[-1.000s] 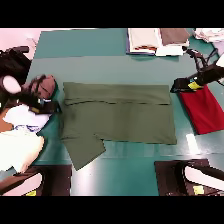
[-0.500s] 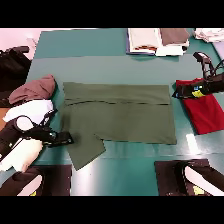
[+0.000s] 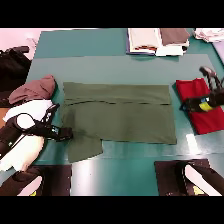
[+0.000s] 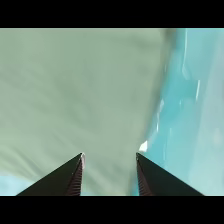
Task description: Fold the shirts.
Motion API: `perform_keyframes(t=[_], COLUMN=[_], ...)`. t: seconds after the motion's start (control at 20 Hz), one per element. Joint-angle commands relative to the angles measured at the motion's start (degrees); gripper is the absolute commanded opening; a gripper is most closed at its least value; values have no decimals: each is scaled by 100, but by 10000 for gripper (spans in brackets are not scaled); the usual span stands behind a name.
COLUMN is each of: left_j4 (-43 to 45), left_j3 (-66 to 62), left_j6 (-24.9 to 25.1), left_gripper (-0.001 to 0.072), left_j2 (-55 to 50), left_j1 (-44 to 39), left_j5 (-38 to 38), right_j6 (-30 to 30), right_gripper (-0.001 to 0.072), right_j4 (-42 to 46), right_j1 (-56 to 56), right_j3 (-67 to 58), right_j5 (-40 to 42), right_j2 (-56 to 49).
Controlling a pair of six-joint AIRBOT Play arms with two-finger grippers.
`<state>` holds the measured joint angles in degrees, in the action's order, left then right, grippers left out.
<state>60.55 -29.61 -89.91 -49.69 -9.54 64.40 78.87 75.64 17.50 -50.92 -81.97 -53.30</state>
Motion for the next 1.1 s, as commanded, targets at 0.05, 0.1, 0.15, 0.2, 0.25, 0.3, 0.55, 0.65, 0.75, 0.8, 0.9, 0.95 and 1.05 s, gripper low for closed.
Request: perform_keyframes(t=[0.05, 0.1, 0.15, 0.2, 0.25, 0.3, 0.55, 0.65, 0.75, 0.8, 0.9, 0.95, 1.05], left_j4=[-15, -7, -7, -7, -7, -7, 9, 122, 435, 597, 732, 754, 662], left_j3=[-319, -319, -319, -319, -319, -319, -319, -337, -481, -568, -597, -597, -599], left_j6=[105, 155, 188, 190, 190, 190, 192, 260, 286, 249, 87, -42, -258], left_gripper=[29, 29, 29, 29, 30, 30, 30, 29, 28, 27, 27, 27, 28], left_j2=[4, 4, 4, 4, 4, 4, 4, 4, 17, 103, 531, 811, 1360], left_j1=[-11, -11, -11, -11, -11, -11, -11, -11, -11, -13, -13, -11, -13], left_j5=[42, 50, 55, 55, 50, 50, -33, 127, 459, 597, 782, 981, 1578], right_j6=[-160, -173, -245, -245, -245, -245, -243, -245, -236, -168, -70, -72, -76], right_gripper=[594, 591, 549, 522, 521, 519, 251, 90, 18, 18, 17, 17, 17], right_j4=[232, 63, -109, -227, -378, -562, -809, -767, -439, -208, 236, 417, 774], right_j1=[1307, 1456, 1519, 1510, 1449, 1311, 83, -345, -636, -726, -789, -789, -789], right_j3=[1633, 1930, 2173, 2347, 2448, 2494, 2463, 2391, 2072, 1860, 1493, 1349, 1178], right_j5=[-323, -306, -273, -186, -83, 15, 649, 787, 691, 514, 37, -234, -750], right_j2=[306, 232, 105, -50, -212, -385, -732, -568, -315, -157, 164, 365, 774])
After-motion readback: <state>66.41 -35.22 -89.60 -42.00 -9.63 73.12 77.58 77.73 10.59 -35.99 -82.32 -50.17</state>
